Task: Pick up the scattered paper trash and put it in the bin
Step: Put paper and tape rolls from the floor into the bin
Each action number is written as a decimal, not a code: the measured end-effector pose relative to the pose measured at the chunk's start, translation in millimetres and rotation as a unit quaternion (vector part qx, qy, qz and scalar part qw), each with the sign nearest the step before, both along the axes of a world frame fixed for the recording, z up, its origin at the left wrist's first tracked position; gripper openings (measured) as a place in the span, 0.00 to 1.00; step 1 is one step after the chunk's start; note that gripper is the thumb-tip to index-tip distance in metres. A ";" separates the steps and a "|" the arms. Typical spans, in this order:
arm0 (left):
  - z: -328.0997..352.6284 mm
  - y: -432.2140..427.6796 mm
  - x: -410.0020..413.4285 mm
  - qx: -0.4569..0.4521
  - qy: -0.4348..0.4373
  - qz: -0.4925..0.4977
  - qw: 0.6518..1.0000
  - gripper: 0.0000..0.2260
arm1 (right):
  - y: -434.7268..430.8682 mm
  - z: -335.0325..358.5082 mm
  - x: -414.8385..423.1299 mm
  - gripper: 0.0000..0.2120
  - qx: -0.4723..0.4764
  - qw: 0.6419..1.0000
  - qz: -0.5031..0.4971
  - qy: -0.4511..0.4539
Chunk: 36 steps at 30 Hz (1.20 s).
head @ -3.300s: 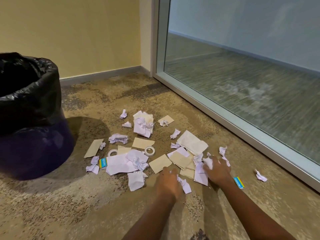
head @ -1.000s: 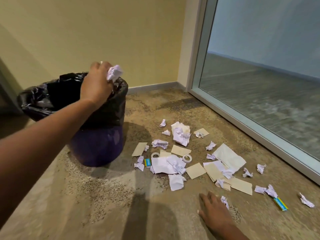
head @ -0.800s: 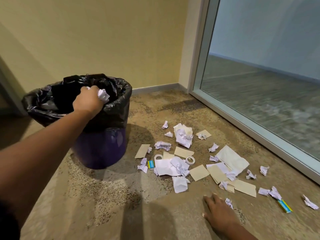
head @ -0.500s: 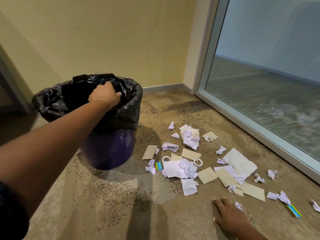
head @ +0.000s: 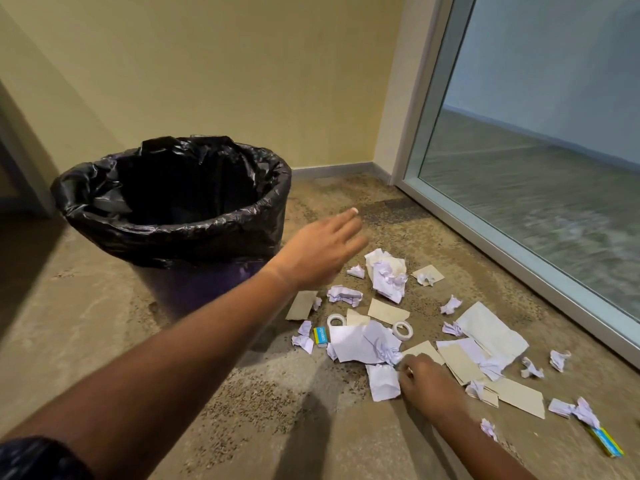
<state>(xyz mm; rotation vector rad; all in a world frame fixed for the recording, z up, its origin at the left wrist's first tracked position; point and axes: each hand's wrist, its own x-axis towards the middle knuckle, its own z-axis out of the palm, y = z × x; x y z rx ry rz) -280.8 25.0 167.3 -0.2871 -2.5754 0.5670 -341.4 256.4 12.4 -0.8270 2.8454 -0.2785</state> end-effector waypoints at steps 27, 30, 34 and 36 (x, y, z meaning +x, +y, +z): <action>-175.3 30.8 -15.5 0.531 -0.261 0.363 0.720 0.17 | -81.7 -20.2 -39.8 0.22 -0.055 0.979 0.104 -0.164; -177.8 31.3 -11.7 0.567 -0.240 0.363 0.699 0.14 | -75.0 -19.4 -38.5 0.16 -0.110 0.972 0.070 -0.194; -173.3 30.6 -6.9 0.591 -0.220 0.335 0.701 0.13 | -64.6 -16.9 -32.9 0.19 -0.173 0.961 0.041 -0.210; -166.7 30.2 -7.2 0.595 -0.194 0.318 0.712 0.14 | -59.0 -11.8 -29.7 0.19 -0.205 0.955 0.027 -0.211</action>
